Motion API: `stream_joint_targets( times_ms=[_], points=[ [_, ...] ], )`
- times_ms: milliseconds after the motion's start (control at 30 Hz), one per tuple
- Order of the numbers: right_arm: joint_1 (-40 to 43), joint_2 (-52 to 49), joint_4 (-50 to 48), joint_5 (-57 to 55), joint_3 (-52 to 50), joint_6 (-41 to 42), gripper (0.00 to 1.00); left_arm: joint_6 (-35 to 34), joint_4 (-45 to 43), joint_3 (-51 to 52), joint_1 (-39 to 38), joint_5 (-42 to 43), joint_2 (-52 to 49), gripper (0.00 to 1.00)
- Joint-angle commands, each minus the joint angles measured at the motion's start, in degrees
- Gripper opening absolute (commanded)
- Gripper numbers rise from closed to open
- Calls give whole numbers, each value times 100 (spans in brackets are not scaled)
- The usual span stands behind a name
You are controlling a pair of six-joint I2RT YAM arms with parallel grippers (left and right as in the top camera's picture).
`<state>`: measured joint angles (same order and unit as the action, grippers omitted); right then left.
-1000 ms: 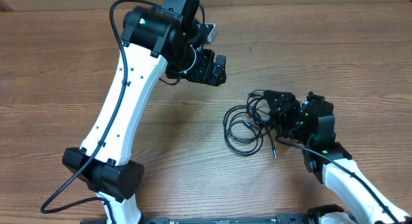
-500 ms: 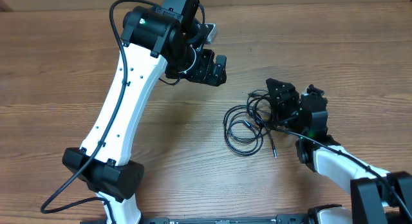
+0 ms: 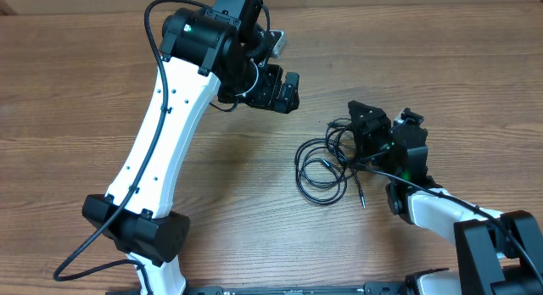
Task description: Untangle cables
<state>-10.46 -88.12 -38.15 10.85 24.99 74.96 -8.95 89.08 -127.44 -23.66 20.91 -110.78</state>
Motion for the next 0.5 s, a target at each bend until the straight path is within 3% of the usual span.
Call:
stream_joint_targets(
  times_ms=[0,167,333,467],
  points=[
    [-221,-74,-57,-380,63,-42,63,-48,-17,-15,-37,-35,-61,97],
    [-461,-74,-59,-664,66,-44,60,-48,-17,-15,-37,-35,-61,98],
    [-474,-74,-87,-717,68,-44,39,-46,-17,-15,-37,-35,-61,98],
    [-474,-74,-374,-251,129,-452,16,-46,-20,-15,-37,-37,-61,99]
  ],
)
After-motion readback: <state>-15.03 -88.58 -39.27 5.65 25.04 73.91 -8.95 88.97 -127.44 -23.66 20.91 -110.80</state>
